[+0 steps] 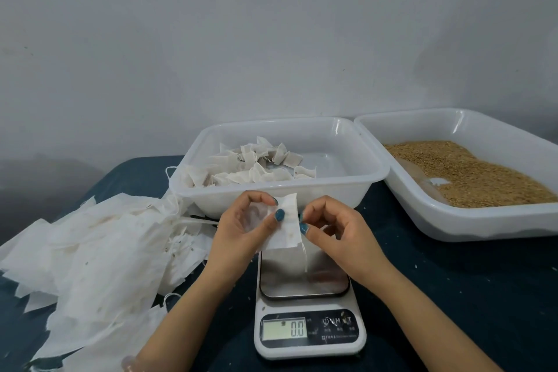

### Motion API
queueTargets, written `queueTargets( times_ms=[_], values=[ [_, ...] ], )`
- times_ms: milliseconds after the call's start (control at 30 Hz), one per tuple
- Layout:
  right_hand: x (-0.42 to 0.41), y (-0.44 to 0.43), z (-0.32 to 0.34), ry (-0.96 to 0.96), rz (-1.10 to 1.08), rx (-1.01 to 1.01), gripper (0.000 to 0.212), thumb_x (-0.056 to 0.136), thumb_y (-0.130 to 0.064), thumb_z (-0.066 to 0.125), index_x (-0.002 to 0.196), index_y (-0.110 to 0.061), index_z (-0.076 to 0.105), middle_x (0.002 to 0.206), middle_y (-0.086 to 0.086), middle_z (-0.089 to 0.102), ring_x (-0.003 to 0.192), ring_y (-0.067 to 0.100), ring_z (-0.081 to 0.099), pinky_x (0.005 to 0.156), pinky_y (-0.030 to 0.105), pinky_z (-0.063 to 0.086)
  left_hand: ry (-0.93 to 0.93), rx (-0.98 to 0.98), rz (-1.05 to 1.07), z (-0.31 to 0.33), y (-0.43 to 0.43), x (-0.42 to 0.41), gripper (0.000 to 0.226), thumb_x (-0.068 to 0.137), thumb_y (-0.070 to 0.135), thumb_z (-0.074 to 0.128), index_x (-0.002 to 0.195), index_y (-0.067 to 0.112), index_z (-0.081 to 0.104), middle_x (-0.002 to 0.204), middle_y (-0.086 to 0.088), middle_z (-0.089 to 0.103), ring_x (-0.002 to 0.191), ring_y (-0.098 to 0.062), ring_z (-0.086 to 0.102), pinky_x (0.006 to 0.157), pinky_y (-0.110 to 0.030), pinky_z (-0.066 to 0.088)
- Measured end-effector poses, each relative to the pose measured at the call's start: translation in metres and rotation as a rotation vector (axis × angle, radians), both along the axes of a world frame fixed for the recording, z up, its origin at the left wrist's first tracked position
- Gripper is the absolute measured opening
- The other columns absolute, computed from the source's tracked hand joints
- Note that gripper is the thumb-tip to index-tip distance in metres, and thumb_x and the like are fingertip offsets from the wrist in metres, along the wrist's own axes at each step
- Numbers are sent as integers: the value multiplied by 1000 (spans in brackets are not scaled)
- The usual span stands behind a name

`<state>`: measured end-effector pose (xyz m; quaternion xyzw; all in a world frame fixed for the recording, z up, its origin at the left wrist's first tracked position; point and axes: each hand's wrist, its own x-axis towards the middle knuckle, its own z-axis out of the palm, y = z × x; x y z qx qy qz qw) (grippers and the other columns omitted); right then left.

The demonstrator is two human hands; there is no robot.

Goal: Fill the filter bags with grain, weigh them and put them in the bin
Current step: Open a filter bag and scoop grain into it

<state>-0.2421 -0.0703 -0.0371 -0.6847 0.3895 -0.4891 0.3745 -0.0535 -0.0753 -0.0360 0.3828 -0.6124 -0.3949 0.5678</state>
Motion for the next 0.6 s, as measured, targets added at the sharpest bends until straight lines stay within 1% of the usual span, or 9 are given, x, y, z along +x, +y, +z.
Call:
queueTargets(
  times_ms=[67, 167, 300, 433, 500, 600],
  values=[
    [0, 0, -1, 17, -8, -1, 17, 86, -3, 70, 91, -19, 66, 87, -5, 69, 78, 7, 62, 69, 25, 50, 1, -4, -21, -1, 0, 0, 16, 83, 15, 74, 95, 12, 63, 74, 12, 63, 64, -1, 55, 60, -13, 47],
    [0, 0, -2, 15, -14, 2, 18, 87, -4, 70, 92, -21, 67, 88, -5, 70, 78, 7, 62, 68, 21, 48, 6, -7, -24, -1, 1, 0, 18, 82, 16, 74, 95, 13, 63, 70, 14, 61, 61, 0, 53, 58, -13, 46],
    [0, -1, -3, 10, -14, 5, 17, 87, -7, 72, 92, -22, 68, 85, -7, 70, 76, 4, 62, 66, 19, 46, 36, 9, -9, -1, -1, 0, 18, 81, 15, 76, 94, 15, 64, 76, 12, 62, 66, -4, 55, 60, -16, 50],
    [0, -2, -5, 30, -16, -16, 13, 86, -13, 74, 92, -24, 68, 86, -8, 70, 75, 5, 62, 65, 18, 44, 8, -6, 12, -2, -1, 0, 18, 78, 19, 77, 92, 20, 64, 78, 15, 64, 67, -1, 57, 61, -14, 50],
    [0, -2, -5, 40, -25, -31, 13, 85, -17, 76, 90, -26, 67, 86, -10, 70, 76, 6, 62, 64, 18, 45, -20, -21, 17, -3, -2, 1, 17, 79, 18, 77, 90, 24, 65, 80, 15, 64, 68, 0, 57, 62, -14, 49],
    [0, -2, -7, 54, -33, -49, 15, 83, -17, 76, 86, -28, 66, 84, -11, 69, 74, 6, 63, 64, 18, 45, -84, -44, 21, -6, -3, 3, 20, 82, 18, 78, 90, 29, 64, 80, 16, 62, 68, -1, 53, 65, -15, 47]
  ],
)
